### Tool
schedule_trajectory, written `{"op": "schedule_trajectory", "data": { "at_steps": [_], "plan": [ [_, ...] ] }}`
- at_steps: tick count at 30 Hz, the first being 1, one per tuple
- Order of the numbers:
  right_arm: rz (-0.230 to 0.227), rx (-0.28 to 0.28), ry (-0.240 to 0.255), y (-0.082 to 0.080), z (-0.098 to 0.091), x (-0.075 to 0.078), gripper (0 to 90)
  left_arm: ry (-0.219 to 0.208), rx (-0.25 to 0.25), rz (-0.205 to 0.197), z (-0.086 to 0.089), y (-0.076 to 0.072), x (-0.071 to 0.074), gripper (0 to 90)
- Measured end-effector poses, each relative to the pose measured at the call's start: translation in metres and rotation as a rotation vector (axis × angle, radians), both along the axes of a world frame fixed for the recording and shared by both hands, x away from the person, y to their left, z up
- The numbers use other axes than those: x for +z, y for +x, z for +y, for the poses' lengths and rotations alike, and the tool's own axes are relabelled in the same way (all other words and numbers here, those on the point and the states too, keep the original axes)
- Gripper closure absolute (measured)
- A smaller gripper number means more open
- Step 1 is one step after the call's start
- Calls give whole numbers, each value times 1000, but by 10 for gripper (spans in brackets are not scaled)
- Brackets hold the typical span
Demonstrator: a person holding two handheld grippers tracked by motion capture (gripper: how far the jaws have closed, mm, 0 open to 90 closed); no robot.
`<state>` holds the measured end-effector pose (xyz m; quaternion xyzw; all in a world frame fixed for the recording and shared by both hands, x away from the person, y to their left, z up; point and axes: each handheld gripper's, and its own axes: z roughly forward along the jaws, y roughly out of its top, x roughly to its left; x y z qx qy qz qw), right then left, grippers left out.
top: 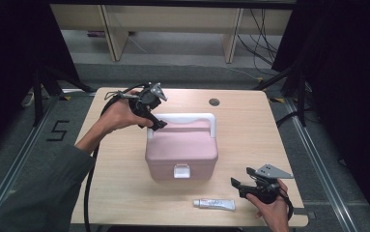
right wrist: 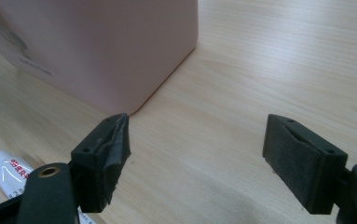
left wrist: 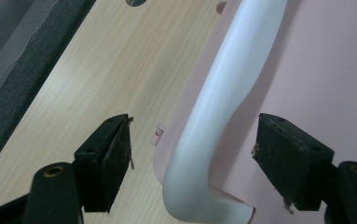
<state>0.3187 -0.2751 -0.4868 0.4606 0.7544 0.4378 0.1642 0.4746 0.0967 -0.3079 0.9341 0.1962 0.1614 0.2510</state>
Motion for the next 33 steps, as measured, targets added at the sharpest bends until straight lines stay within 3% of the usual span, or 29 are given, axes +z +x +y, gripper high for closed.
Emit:
{"op": "schedule_trajectory", "data": {
  "at_steps": [4,6,7,10,12,15,16,17,20,23,24,31,33],
  "plan": [
    [-15,5,-5,1,0,0,242,20,-8,4,-3,2,1,290],
    [4,4,-3,0,0,0,242,27,-15,7,-5,3,1,305],
    [-38,19,-26,2,-3,-1,242,33,-19,7,-6,3,1,309],
    [0,2,0,0,0,0,242,40,-17,4,-9,4,1,323],
    [-25,10,-11,1,-1,-1,243,49,-24,3,-11,4,0,331],
    [-8,6,-5,-1,0,0,244,66,-36,1,-14,5,0,362],
    [-12,8,-8,-1,0,0,244,77,-45,5,-15,5,0,380],
    [-47,22,-27,1,-2,0,245,94,-60,2,-15,6,1,390],
    [-38,26,-29,2,-2,-1,245,96,-63,13,-17,7,2,429],
    [-30,26,-18,2,-2,0,245,135,-82,15,-19,10,1,458],
    [-24,26,-18,2,-2,0,245,130,-80,19,-19,11,1,461],
    [-36,27,-33,2,-3,-1,245,165,-102,30,-26,13,-3,513],
    [-20,13,-10,1,-1,-1,245,173,-120,30,-28,13,-4,544]
  ]
}}
